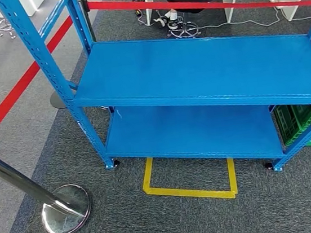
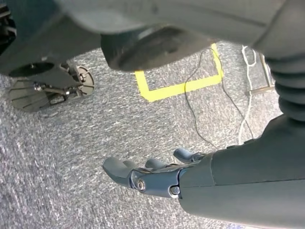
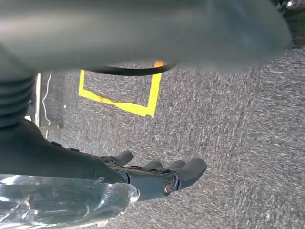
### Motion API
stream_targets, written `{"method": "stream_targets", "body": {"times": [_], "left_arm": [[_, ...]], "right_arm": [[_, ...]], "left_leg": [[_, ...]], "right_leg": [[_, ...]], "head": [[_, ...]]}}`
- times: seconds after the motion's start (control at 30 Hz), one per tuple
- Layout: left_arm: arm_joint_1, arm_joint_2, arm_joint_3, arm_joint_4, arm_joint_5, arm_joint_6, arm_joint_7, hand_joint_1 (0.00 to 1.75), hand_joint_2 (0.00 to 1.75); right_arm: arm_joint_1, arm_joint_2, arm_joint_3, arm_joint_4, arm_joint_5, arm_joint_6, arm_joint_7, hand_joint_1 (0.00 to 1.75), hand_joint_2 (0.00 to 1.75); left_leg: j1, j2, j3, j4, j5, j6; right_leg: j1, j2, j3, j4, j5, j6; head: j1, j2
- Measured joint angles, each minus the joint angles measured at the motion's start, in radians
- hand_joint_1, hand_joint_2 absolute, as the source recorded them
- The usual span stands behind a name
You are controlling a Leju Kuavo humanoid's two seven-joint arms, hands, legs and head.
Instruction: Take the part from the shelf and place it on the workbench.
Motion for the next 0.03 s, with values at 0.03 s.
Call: {"method": "stream_targets", "body": {"times": [0.03], "left_arm": [[0.002,0.002,-0.006,-0.001,0.009,0.0,-0.001,0.0,0.0]], "right_arm": [[0.002,-0.001,0.008,-0.001,-0.009,0.001,0.0,0.0,0.0]], "left_leg": [[0.0,0.0,0.0,0.0,0.0,0.0]], "right_leg": [[0.0,0.0,0.0,0.0,0.0,0.0]], "head": [[0.0,0.0]]}}
